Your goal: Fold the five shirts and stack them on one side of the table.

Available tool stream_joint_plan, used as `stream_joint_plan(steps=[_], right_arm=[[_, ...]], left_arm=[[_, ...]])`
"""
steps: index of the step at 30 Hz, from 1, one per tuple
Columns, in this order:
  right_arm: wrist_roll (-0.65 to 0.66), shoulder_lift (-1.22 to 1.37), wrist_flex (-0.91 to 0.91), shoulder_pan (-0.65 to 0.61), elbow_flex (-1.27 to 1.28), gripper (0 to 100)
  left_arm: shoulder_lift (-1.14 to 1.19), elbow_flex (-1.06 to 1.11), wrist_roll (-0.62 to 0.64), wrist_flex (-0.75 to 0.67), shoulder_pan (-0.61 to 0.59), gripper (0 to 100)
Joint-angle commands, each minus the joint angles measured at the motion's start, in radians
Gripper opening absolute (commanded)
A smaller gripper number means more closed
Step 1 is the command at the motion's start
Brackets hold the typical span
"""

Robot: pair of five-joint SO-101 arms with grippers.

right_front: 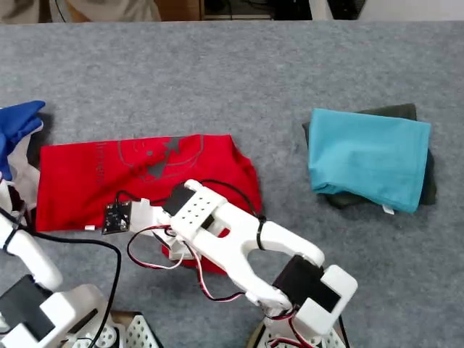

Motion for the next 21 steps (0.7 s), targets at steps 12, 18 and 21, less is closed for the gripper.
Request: stream_joint_plan(steps=[12,18,21], right_arm=[[-0.009,-0.002,0.021,0.124,0.001,2.9],[-0.012,-0.01,-0.037,0.021,0.074,15.4],[-0.012,-0.008,-0.049,0.021,0.096,15.7]], left_arm=[[-0.038,-0.006,-0.012,-0.003,-0.009,2],[-0.038,-0.006,-0.012,-0.003,-0.003,2],[-0.038,-0.006,-0.012,-0.003,-0.008,2]])
